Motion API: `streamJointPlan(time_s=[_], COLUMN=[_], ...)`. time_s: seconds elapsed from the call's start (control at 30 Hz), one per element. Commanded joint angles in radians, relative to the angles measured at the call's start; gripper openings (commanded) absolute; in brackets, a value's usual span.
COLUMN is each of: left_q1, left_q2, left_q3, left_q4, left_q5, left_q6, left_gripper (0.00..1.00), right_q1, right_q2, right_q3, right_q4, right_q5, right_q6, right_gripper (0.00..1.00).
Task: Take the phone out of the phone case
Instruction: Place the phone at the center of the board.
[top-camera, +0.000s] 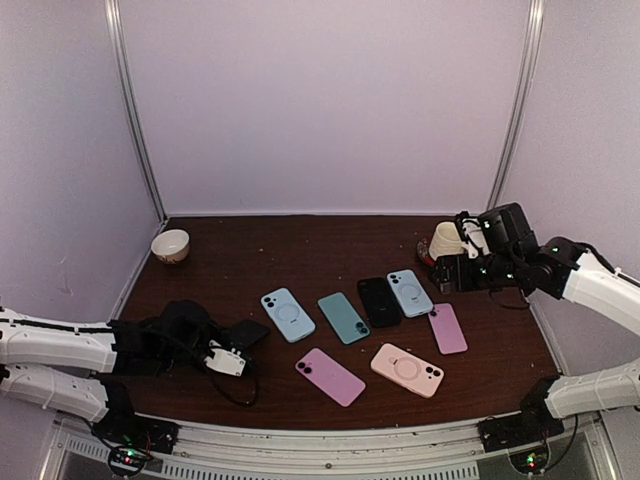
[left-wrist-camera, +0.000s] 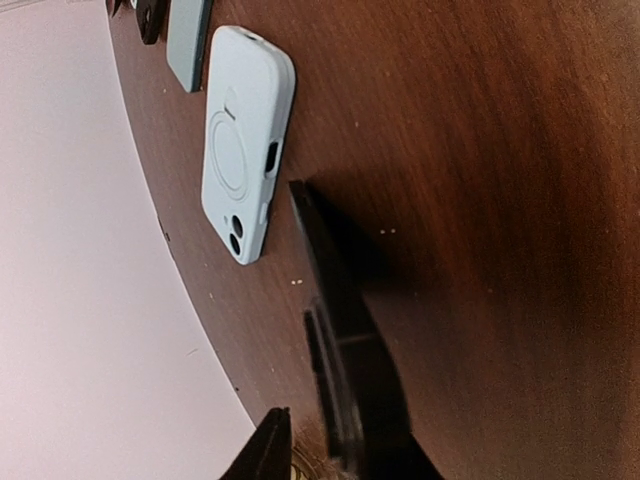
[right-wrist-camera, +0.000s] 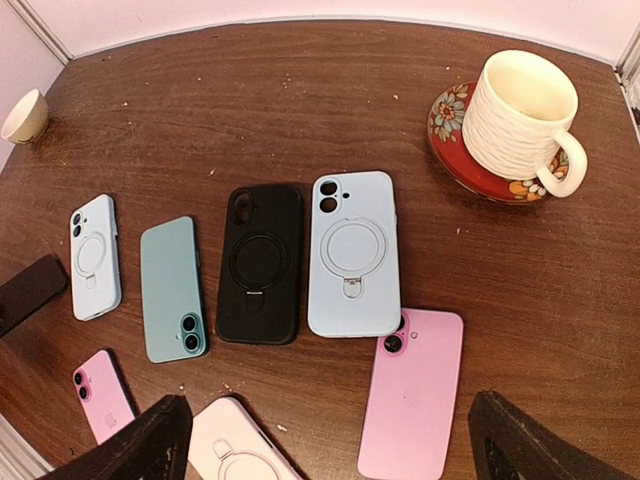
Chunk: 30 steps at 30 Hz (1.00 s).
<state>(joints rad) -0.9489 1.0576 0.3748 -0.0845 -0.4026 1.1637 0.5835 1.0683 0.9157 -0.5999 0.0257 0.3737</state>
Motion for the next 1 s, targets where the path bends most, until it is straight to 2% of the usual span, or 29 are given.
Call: streamJointPlan(time_s=[0.0,0.63,0.97], left_q1=[0.004,0.006,0.006], left_q2=[-0.010,-0.093,-0.149], left_q3=[0.014,0.027,0.053], left_q4=[0.010,-0.193,-0.355], left_q5=[0.035,0.207,0.281], left_q6=[-0.030,-0.087,-0.121], left_gripper=[0.32,0.41,0.44], right_q1=[0.006,0.006,0.006], right_q2=[-0.027,-0.104,-0.142], right_q3=[-0.016,-0.048,-0.058], right_q4=[0.023,0.021,0.008], right_q5=[-0.006,0.021,0.045], right_q6=[0.010,-0.009,-0.022], right_gripper=[1.00,1.00,1.00])
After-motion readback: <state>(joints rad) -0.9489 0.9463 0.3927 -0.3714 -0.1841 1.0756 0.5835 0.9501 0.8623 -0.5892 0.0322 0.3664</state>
